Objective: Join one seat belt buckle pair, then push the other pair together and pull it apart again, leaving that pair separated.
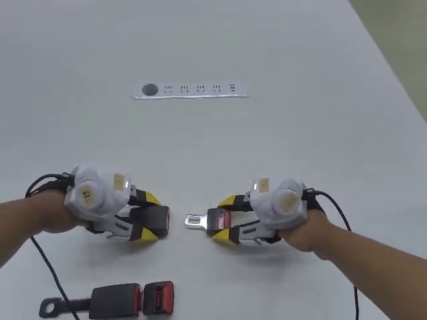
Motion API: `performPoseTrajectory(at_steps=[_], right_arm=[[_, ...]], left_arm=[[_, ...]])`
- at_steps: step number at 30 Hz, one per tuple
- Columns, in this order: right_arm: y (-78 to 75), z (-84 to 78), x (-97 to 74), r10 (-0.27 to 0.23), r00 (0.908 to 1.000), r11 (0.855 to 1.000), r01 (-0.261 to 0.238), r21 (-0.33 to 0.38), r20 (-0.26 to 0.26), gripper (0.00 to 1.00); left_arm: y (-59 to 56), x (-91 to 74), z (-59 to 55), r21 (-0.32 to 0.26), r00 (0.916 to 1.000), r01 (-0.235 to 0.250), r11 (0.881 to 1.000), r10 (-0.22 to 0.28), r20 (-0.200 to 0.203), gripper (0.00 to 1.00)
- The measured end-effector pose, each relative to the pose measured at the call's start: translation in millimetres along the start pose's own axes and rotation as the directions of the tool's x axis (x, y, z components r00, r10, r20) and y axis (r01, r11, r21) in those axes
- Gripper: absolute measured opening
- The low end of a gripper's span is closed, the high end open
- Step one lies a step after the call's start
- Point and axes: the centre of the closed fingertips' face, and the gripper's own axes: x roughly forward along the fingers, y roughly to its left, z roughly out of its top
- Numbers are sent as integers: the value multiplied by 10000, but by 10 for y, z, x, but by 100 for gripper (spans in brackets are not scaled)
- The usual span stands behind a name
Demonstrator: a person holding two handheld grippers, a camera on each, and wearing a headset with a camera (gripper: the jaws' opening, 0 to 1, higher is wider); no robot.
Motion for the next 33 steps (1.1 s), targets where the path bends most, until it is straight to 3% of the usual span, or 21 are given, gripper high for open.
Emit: performPoseTrajectory(at_steps=[20, 33], right_arm=[[-80, -385, -447, -295, 9996, 9993, 296, 247, -42, 36], [-102, -481, -553, -453, 9990, 9982, 451, 397, 46, 37]], left_arm=[[9, -26, -8, -134, 10000, -32, 9999, 31, -87, 37], [-6, -35, 0, -43, 9998, 9, 10000, -10, -195, 37]])
